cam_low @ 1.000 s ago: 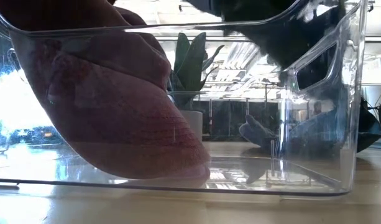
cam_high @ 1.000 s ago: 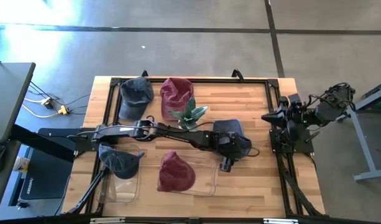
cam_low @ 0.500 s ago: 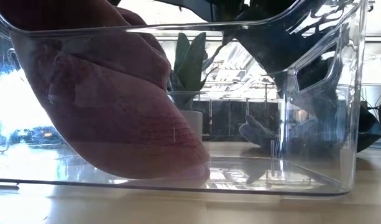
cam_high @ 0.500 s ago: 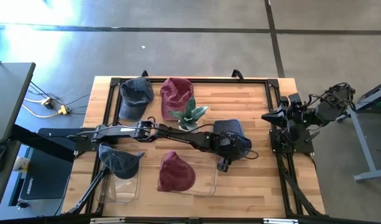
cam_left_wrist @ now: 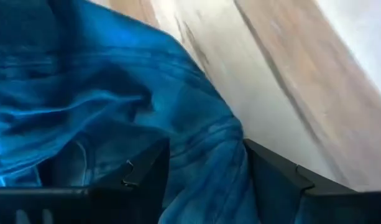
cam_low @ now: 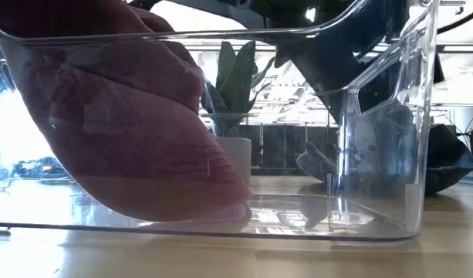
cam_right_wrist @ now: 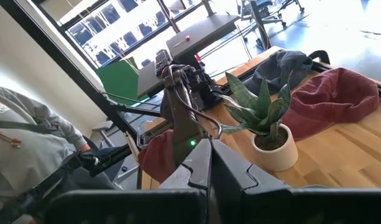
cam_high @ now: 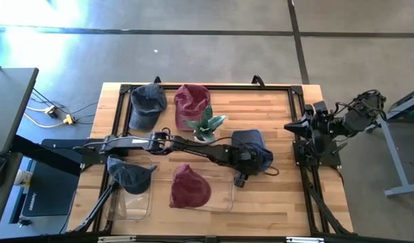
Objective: Pick & Place hat
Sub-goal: Put the right blue cap into the left transparent bin
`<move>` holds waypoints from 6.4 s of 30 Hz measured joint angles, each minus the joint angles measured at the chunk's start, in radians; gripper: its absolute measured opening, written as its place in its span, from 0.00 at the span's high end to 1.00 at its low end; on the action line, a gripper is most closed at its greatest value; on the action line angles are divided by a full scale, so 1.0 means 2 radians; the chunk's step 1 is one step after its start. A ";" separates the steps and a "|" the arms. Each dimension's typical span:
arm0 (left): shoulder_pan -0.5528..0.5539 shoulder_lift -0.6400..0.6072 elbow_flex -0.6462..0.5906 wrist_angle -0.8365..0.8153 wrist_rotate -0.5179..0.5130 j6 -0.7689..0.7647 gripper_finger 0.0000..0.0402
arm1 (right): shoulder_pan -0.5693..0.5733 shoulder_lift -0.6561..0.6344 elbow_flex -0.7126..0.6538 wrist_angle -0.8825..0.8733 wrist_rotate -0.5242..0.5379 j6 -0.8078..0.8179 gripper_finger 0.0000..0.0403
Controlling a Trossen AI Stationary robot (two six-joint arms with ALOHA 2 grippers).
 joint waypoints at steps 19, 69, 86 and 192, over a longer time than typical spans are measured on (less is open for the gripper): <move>0.011 -0.042 0.006 0.009 -0.045 0.000 0.97 | 0.000 0.000 0.000 0.000 0.007 -0.003 0.98; -0.204 -0.374 0.007 -0.206 0.104 -0.395 1.00 | 0.000 -0.043 0.000 0.145 0.075 -0.180 0.98; -0.352 -0.438 0.006 -0.495 0.002 -0.551 1.00 | 0.000 -0.042 0.000 0.080 0.220 -0.113 0.98; -0.599 -0.863 -0.640 -0.479 -0.272 -1.074 0.66 | 0.000 -0.002 0.000 0.048 0.224 -0.022 0.98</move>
